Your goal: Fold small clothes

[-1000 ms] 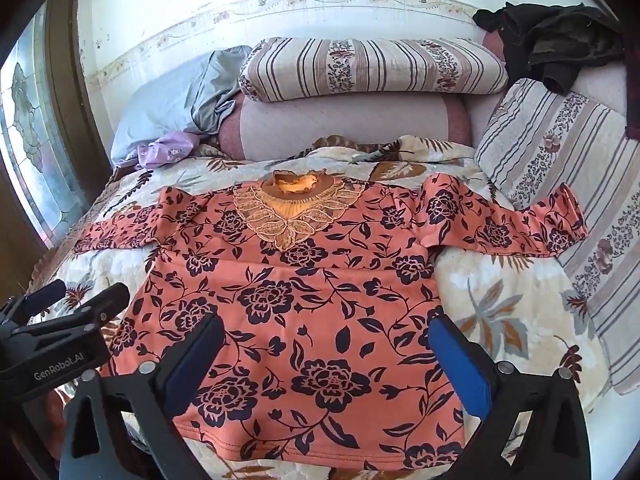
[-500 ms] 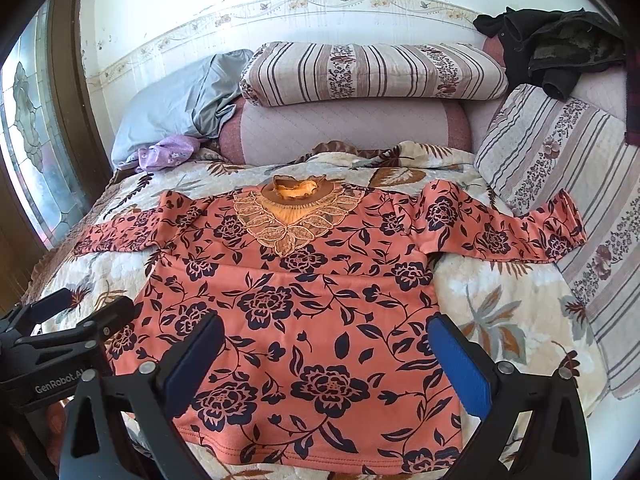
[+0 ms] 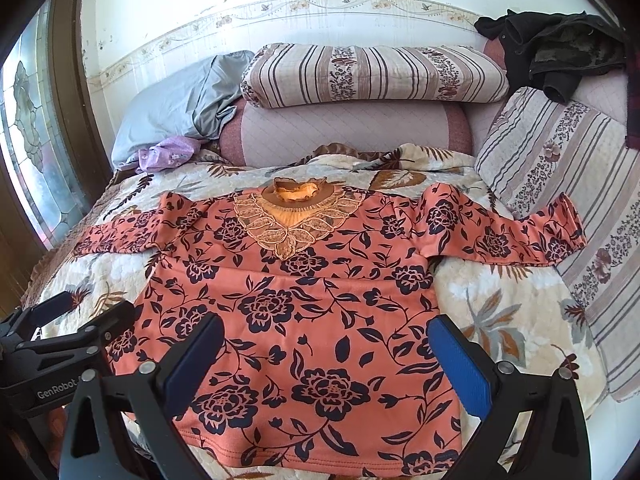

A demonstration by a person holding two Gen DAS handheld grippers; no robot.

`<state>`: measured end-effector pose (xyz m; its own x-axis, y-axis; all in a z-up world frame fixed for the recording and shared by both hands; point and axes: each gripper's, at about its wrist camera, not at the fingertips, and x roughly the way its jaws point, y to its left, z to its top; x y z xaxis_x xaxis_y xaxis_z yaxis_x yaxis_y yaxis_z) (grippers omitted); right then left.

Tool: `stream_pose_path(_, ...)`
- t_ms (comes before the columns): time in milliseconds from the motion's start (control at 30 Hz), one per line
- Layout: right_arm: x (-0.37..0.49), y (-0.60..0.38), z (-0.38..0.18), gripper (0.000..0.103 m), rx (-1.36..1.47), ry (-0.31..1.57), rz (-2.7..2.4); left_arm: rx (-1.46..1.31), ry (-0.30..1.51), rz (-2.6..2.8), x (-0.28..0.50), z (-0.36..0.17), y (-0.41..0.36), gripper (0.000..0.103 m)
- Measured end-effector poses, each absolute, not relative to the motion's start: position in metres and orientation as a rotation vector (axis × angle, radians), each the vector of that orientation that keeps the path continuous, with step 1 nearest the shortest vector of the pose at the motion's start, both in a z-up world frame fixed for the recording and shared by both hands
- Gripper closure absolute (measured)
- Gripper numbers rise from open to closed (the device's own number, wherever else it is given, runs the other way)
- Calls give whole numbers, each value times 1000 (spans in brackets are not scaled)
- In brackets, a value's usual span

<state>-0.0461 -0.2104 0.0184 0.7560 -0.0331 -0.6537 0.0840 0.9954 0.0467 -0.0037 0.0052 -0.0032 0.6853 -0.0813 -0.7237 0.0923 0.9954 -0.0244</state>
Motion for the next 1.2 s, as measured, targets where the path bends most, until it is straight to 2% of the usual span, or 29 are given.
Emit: stream_pose_path(1200, -31, -207, 12, 0, 61, 729, -52, 25, 810, -93, 10, -6, 1, 0)
